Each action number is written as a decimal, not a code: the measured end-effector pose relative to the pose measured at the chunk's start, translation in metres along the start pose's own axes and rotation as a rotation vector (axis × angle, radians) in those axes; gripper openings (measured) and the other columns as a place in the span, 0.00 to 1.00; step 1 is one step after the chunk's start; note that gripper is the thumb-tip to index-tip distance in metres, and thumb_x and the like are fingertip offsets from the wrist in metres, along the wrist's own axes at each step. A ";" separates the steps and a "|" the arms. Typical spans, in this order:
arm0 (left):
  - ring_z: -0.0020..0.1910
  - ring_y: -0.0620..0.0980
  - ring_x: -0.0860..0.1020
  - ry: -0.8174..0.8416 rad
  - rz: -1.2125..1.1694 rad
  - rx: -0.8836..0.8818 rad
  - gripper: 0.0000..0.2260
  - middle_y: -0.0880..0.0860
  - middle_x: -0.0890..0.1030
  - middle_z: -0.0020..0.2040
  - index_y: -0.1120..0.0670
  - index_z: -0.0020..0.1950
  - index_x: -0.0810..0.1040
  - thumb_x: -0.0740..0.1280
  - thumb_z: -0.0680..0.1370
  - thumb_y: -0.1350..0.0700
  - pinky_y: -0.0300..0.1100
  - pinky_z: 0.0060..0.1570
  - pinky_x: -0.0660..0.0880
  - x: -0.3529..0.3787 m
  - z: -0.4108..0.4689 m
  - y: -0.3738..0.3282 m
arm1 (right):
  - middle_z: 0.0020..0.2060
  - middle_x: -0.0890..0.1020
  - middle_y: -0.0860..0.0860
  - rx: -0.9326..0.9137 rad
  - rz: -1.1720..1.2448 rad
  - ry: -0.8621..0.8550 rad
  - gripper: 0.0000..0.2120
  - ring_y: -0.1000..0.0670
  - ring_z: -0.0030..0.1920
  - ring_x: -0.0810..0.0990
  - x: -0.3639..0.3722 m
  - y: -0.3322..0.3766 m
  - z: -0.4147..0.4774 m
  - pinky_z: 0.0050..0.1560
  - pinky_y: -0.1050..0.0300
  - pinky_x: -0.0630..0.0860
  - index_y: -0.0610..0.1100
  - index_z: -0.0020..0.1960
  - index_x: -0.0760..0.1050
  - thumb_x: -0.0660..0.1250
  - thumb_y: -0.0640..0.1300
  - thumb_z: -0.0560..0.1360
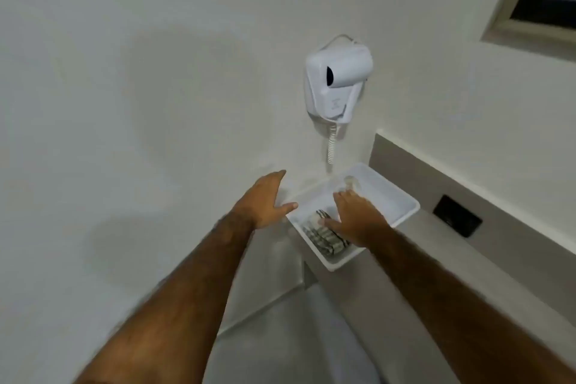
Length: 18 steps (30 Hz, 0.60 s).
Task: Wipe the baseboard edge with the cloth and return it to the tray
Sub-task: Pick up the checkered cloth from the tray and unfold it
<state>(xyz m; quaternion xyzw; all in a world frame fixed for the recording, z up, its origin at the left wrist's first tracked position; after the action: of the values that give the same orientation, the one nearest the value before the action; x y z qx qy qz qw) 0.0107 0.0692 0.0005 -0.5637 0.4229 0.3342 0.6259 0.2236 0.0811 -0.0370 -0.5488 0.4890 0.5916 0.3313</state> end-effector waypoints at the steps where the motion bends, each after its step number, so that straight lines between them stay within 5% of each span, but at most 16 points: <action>1: 0.82 0.56 0.60 0.033 -0.022 -0.011 0.41 0.55 0.60 0.84 0.55 0.85 0.55 0.68 0.79 0.39 0.49 0.80 0.58 0.021 0.016 0.000 | 0.75 0.73 0.42 0.019 0.040 0.031 0.36 0.42 0.75 0.72 0.016 -0.012 0.007 0.75 0.44 0.71 0.42 0.78 0.66 0.62 0.67 0.81; 7: 0.81 0.57 0.62 0.307 0.083 -0.153 0.33 0.59 0.63 0.83 0.58 0.84 0.57 0.65 0.83 0.46 0.51 0.80 0.60 0.144 0.088 0.006 | 0.63 0.83 0.40 0.133 0.173 0.283 0.20 0.41 0.63 0.82 0.112 -0.074 0.045 0.65 0.48 0.77 0.39 0.69 0.75 0.60 0.53 0.87; 12: 0.68 0.57 0.76 0.292 0.306 -0.273 0.17 0.58 0.80 0.67 0.56 0.70 0.73 0.60 0.84 0.51 0.51 0.62 0.76 0.197 0.127 0.022 | 0.64 0.81 0.42 0.226 0.122 0.274 0.16 0.44 0.65 0.79 0.148 -0.097 0.079 0.67 0.54 0.74 0.39 0.67 0.75 0.60 0.49 0.88; 18: 0.83 0.59 0.56 0.345 0.455 -0.284 0.22 0.56 0.76 0.75 0.56 0.74 0.74 0.63 0.83 0.47 0.58 0.79 0.55 0.253 0.161 0.043 | 0.61 0.80 0.43 0.322 0.181 0.328 0.16 0.44 0.62 0.80 0.188 -0.119 0.110 0.63 0.54 0.77 0.40 0.65 0.76 0.65 0.50 0.85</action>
<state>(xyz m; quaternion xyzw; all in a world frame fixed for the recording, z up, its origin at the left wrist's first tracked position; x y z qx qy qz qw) 0.1027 0.2200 -0.2464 -0.5846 0.5871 0.4208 0.3694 0.2648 0.1936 -0.2547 -0.5317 0.6711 0.4364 0.2764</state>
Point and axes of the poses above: each hand's wrist, its own z-axis towards the middle knuckle, its own x-axis out of the palm, y = z × x, the point moved 7 cm from there along z, towards the middle knuckle
